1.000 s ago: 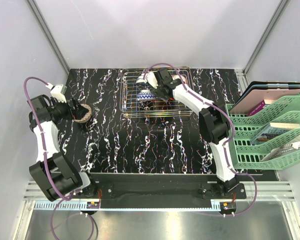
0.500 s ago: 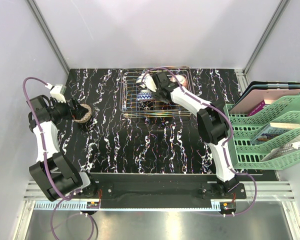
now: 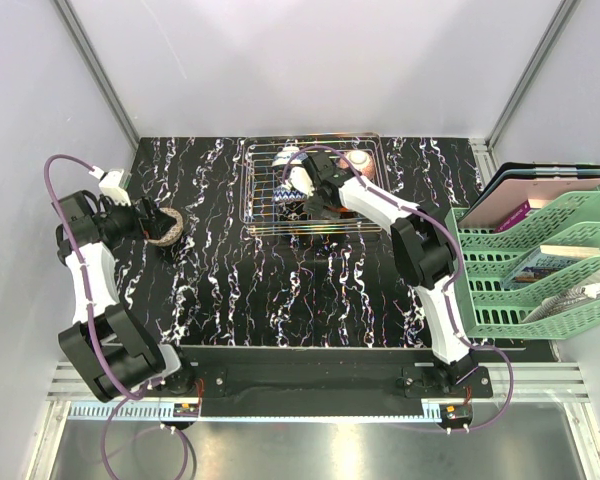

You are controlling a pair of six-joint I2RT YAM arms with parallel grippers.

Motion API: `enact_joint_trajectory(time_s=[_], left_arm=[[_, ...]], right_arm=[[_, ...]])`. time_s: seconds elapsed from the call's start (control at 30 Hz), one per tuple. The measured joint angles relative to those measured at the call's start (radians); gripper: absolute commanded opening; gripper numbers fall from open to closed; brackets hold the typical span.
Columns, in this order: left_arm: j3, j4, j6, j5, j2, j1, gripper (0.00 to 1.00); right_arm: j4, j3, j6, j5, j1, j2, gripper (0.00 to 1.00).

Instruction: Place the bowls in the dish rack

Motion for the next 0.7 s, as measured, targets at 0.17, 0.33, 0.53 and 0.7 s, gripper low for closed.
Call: enact_joint_trajectory(time_s=[0.17, 0.33, 0.53, 0.7], left_arm=[[0.000, 0.000, 0.000, 0.002, 0.000, 0.002, 0.99], [0.000, 0.000, 0.000, 0.003, 0.000, 0.002, 0.99], [0.000, 0.003, -0.003, 0.005, 0.001, 0.003, 0.99], [0.000, 0.008, -0.003, 0.003, 0.001, 0.003, 0.99]], right_arm=[[-0.019, 0.009, 0.007, -0.006, 0.000, 0.000, 0.98], [-0.056, 0.032, 0.038, -0.039, 0.000, -0.002, 0.99], [-0.107, 0.049, 0.101, -0.106, -0.001, -0.035, 1.00], [-0.109, 0.080, 0.158, -0.112, -0.014, -0.078, 0.99]])
